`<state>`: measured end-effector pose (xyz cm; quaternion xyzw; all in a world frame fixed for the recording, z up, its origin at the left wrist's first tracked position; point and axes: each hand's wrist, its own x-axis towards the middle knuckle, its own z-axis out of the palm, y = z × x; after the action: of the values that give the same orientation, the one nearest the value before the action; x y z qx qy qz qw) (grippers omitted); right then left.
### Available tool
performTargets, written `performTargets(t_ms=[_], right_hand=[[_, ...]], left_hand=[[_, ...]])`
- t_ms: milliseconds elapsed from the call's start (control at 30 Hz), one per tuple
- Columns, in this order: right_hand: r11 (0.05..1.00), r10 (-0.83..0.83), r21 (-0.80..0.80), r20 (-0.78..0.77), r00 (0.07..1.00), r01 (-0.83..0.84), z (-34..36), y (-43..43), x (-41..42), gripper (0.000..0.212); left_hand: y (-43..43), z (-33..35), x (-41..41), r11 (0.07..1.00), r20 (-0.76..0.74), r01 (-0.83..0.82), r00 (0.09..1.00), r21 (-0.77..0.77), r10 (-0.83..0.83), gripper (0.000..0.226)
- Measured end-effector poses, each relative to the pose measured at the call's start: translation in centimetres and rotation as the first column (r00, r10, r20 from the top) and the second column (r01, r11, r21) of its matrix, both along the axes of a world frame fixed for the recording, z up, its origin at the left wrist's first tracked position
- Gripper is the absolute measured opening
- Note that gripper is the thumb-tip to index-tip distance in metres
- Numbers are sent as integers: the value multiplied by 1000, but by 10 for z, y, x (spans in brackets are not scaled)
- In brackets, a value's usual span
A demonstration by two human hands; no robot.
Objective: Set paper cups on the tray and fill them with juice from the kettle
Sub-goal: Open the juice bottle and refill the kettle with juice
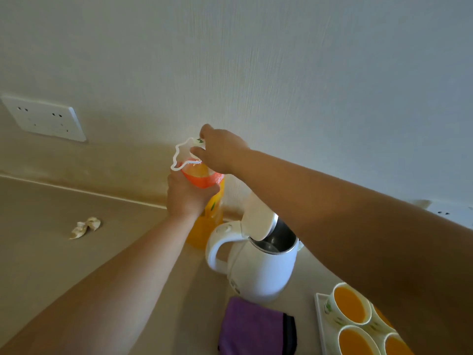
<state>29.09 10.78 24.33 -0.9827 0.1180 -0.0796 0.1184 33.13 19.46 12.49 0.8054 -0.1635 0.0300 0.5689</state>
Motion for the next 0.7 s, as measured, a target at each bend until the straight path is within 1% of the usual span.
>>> performTargets(t_ms=[67,167,233,300,367,433,467,600,700], right_hand=[[998,9,-68,16,1000,-8,2,9,0,43],[982,19,-189,4,1000,-18,9,29,-3,50],[966,17,-259,-14,1000,-20,12,42,-9,55],[941,24,-337,-16,1000,-28,12,55,-19,54],[918,30,-394,-35,999,-41,11,69,-32,59],[908,47,-414,-59,997,-68,8,82,-48,67],[903,64,-422,-60,996,-83,7,89,-56,66],[896,155,-415,-45,987,-160,3,101,-87,56],[902,235,-370,-10,972,-222,-2,103,-103,52]], left_hand=[[13,1,-5,1000,3,3,1000,2,-3,55],[40,8,-27,999,35,36,999,-38,-35,51],[58,10,-42,998,54,55,997,-44,-53,53],[78,12,-58,998,61,63,996,-30,-61,54],[94,14,-77,998,70,57,996,-29,-55,51],[107,17,-98,998,83,61,995,-34,-58,46],[114,17,-110,997,88,59,995,-40,-55,45],[131,13,-145,997,69,25,997,-71,-20,46],[138,9,-160,998,41,36,999,-58,-33,55]])
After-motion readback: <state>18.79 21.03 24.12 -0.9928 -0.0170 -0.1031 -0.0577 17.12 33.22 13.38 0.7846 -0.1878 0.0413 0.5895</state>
